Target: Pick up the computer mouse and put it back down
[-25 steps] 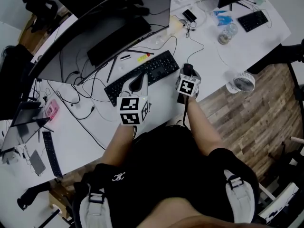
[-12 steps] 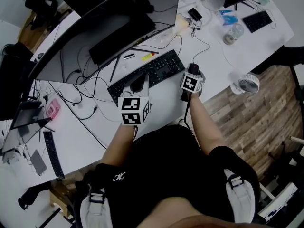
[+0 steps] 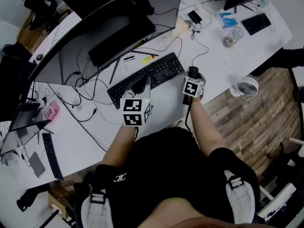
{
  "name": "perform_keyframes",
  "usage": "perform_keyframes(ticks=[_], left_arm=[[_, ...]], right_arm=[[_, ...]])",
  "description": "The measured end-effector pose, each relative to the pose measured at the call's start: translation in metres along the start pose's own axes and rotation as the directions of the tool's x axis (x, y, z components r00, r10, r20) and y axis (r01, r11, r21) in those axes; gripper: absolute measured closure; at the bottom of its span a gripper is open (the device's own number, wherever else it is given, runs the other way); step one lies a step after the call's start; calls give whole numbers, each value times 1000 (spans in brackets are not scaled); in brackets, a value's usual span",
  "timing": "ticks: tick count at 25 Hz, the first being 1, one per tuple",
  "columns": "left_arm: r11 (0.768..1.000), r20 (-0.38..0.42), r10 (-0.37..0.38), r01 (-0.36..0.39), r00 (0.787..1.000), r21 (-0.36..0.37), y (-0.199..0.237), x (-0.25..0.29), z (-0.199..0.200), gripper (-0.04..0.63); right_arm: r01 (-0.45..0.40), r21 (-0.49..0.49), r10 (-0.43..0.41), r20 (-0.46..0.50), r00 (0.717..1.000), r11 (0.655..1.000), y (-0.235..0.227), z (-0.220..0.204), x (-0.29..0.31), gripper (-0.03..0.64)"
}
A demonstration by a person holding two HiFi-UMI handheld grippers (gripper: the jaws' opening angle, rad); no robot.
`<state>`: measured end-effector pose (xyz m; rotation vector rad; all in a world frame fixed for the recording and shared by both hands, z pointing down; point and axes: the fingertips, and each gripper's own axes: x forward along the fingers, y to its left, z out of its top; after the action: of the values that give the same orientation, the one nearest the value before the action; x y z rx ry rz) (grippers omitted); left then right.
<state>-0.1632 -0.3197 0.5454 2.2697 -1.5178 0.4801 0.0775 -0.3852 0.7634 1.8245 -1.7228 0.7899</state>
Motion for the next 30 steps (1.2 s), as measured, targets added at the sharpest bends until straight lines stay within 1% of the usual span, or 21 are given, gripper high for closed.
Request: perform_keyframes(ticks=[3,6,11,17,19,22,27,30], left_arm=[[1000,14,-5,5,1000,1,-4,1,4,541],[1000,26,-10,10,1000,0,-11,1,7,541],[1000,41,-27,27,999,4,-27,2,11,541],[999,67,-45,44,997,16,-43,5,21,541],[999,73,-48,47,996,18,-47,5,24,541],[999,85,-50,49,995,17,-50,7,28,541],[998,103,-58,57,993,19,-59,11,34,541],[998,112,-64,62,992,21,-64,12,37,541]], right_arm=[[-34,-14,34,32,999,999,-1,9,-10,347],[-52,-51,55,63,996,997,-3,27,-32,347],[-103,-103,114,111,987,989,-4,48,-61,347],[-107,-169,142,210,967,980,-12,86,-95,347],[-106,-190,154,259,954,976,-12,102,-108,347],[-109,-215,178,337,925,971,-12,127,-129,347],[-114,-236,213,451,867,965,-12,166,-168,347],[-111,-252,230,513,827,961,-11,188,-193,347]])
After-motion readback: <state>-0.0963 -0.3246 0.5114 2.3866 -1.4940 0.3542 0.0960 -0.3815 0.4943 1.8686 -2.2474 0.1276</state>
